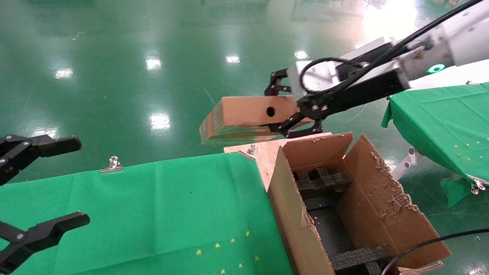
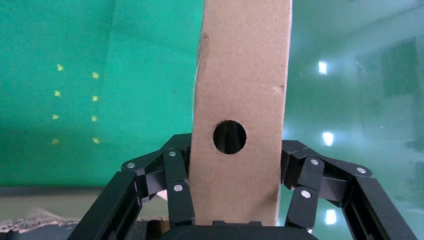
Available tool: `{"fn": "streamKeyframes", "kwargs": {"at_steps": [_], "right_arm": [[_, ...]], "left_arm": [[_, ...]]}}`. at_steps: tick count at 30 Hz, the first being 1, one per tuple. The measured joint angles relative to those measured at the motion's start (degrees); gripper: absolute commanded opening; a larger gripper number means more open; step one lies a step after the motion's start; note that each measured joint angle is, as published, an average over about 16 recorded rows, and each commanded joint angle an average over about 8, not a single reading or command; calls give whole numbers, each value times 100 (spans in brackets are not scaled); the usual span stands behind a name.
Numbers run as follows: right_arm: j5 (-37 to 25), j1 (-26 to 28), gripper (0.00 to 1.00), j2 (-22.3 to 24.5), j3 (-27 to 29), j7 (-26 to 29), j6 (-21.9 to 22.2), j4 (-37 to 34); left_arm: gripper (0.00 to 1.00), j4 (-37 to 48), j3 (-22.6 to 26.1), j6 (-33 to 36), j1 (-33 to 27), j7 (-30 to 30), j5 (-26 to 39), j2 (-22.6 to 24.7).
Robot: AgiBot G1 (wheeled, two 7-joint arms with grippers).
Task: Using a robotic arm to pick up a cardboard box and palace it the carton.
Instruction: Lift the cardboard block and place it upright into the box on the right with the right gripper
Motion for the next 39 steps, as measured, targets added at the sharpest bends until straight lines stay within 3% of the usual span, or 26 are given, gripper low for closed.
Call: {"fn": "streamKeyframes", "kwargs": {"at_steps": [8, 18, 28, 39], "right_arm": [[413, 502, 0, 466, -720, -242, 5, -583], [590, 863, 0, 1377, -1441, -281, 41, -1113], [623, 833, 0, 2052, -1892, -237, 102, -1587], [764, 690, 0, 2294, -2057, -73, 147, -1989]], "left_arm": [[100, 0, 0, 0, 0, 0, 0, 0], [100, 0, 0, 0, 0, 0, 0, 0], [100, 0, 0, 0, 0, 0, 0, 0], [100, 1, 0, -2, 1, 0, -2, -1]]}}
